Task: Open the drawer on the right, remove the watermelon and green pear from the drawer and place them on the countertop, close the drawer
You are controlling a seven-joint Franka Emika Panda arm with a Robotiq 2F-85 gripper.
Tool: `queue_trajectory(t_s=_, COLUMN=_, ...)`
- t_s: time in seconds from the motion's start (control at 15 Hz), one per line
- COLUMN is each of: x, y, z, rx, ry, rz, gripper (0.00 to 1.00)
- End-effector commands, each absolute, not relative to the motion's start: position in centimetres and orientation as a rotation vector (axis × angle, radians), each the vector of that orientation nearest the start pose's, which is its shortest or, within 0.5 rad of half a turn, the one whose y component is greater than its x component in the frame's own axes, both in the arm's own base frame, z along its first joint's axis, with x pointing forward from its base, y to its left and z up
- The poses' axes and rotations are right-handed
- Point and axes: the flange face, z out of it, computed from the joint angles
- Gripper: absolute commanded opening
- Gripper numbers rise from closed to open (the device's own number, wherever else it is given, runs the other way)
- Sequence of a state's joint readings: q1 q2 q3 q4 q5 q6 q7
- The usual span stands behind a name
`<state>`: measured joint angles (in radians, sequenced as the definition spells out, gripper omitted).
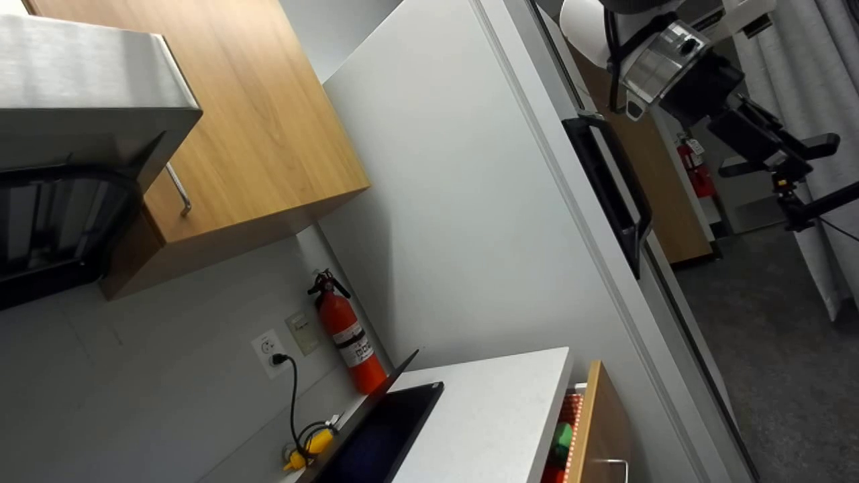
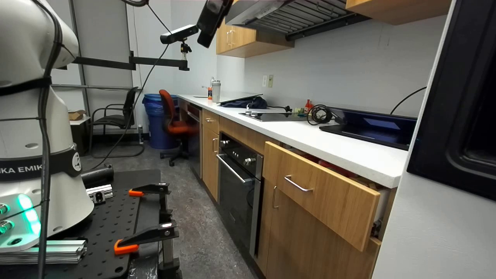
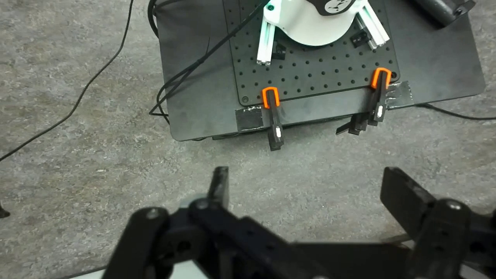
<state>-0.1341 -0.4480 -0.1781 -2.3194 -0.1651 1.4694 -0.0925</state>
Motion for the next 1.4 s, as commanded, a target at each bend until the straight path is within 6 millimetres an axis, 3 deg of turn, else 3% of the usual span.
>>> queue_trajectory(t_s=0.0, x=35.0, y=-12.2, z=46.6, rx=-3.113, ry=0.228, rz=0.717, gripper=1.0)
queue_trajectory(t_s=0.6, x=36.6, y=-6.8, z=42.4, rx=-3.155, ry=-0.06, rz=0.753, gripper=1.0)
queue_trajectory(t_s=1.33, x=40.7, y=-2.1, z=41.1, rx=-3.259, ry=-0.356, rz=0.318, gripper=1.0)
